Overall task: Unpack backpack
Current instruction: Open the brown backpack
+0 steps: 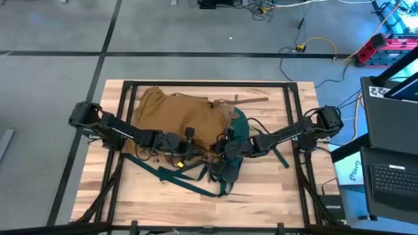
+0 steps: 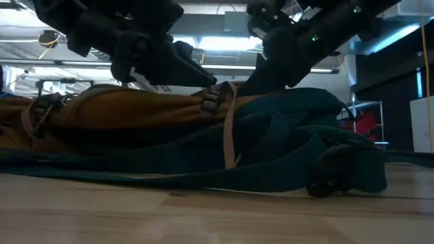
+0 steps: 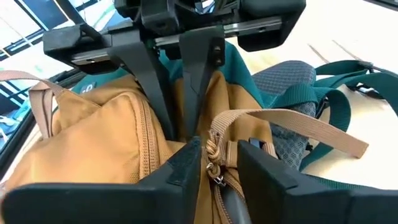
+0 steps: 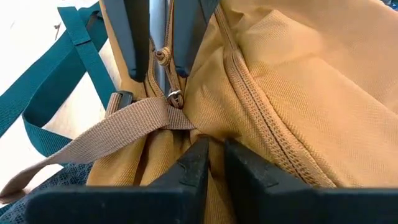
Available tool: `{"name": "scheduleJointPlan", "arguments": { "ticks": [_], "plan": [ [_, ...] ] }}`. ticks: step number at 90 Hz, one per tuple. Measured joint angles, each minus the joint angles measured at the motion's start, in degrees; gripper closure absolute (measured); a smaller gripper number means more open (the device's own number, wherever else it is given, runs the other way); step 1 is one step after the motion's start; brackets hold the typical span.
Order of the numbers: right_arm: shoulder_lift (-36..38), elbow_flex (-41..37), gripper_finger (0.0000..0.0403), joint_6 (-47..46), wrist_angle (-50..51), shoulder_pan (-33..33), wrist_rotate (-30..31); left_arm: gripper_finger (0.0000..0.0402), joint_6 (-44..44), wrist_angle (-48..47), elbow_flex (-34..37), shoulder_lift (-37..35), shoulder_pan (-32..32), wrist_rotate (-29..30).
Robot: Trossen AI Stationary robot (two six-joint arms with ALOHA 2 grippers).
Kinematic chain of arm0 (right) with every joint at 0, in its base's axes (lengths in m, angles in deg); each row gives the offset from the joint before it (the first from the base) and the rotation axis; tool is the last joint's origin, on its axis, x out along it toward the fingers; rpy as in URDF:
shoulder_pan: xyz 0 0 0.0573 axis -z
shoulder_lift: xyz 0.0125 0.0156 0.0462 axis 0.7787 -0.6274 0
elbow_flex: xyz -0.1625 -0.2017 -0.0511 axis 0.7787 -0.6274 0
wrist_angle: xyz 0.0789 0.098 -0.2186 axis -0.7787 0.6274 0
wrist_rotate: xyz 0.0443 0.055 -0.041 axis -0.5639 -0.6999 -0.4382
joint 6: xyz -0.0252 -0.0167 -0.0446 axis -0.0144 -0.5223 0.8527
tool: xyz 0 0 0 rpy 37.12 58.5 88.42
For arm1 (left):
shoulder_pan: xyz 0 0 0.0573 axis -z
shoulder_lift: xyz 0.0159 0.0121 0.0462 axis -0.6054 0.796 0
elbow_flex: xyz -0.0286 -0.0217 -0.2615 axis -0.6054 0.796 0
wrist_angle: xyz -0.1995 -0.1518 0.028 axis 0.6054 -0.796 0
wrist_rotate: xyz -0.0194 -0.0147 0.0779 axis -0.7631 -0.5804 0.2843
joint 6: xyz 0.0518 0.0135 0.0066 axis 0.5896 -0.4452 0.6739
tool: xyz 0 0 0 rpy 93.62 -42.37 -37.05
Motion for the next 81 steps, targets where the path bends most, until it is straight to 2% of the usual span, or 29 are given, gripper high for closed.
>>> {"name": "scheduleJointPlan", "arguments": {
  "ticks": [15,46,55,69,81],
  "plan": [
    [0.0,0.8,0.0363,0.5,1.0,-0.4,0.1,0.0391,-0.1,0.0,0.0,0.0,0.0,0.0],
    [0.0,9.1,0.0357,3.4,13.7,-4.7,2.8,0.0400,0.4,-0.2,0.0,0.0,0.0,0.4],
    [0.0,9.6,0.0335,3.4,14.3,-5.5,3.0,0.0400,0.7,0.8,0.0,0.0,0.0,0.5],
    [0.0,9.6,0.0280,2.9,15.6,-5.5,3.1,0.0401,2.2,2.7,0.0,-0.6,0.8,0.7],
    [0.0,9.6,0.0240,3.3,15.7,-5.5,5.7,0.0401,3.0,2.8,0.0,-2.5,1.8,0.7]
  ]
}}
